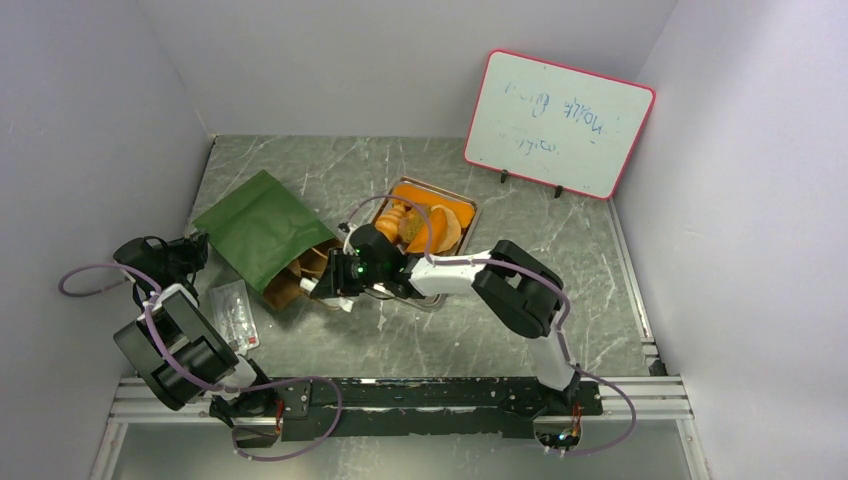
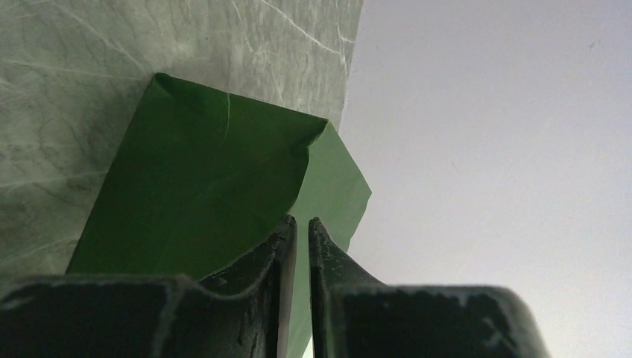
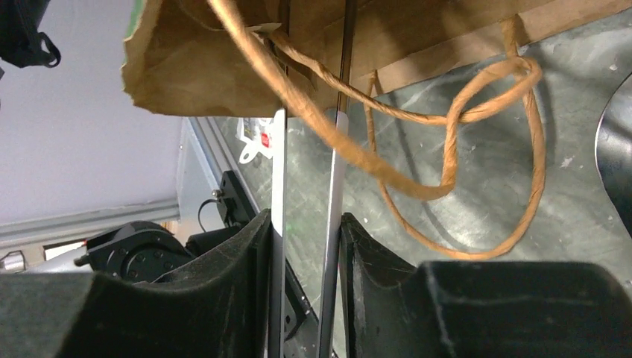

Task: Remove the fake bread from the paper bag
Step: Take out the fake bread from the paper bag.

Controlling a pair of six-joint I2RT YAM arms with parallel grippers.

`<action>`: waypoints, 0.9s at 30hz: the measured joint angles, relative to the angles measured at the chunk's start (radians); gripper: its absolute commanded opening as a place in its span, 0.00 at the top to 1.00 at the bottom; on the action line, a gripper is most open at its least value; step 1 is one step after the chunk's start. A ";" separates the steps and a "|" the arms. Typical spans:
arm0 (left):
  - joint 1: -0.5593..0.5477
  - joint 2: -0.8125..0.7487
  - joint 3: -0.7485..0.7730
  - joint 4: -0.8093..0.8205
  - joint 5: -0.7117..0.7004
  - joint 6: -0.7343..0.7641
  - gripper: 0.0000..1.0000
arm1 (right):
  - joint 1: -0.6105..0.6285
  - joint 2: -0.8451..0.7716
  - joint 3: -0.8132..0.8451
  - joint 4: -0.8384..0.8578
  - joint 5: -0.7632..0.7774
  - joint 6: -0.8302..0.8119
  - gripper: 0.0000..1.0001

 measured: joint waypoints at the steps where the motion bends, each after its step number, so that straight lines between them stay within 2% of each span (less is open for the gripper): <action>1: 0.000 -0.001 0.000 -0.001 0.000 0.002 0.93 | -0.002 0.011 0.001 0.012 -0.004 0.010 0.67; 20: 0.000 -0.006 0.000 0.002 0.003 0.006 0.93 | -0.063 0.167 0.022 0.300 -0.130 0.271 0.65; 27: 0.000 -0.006 0.000 0.006 0.006 0.006 0.93 | -0.067 0.198 0.060 0.314 -0.151 0.319 0.64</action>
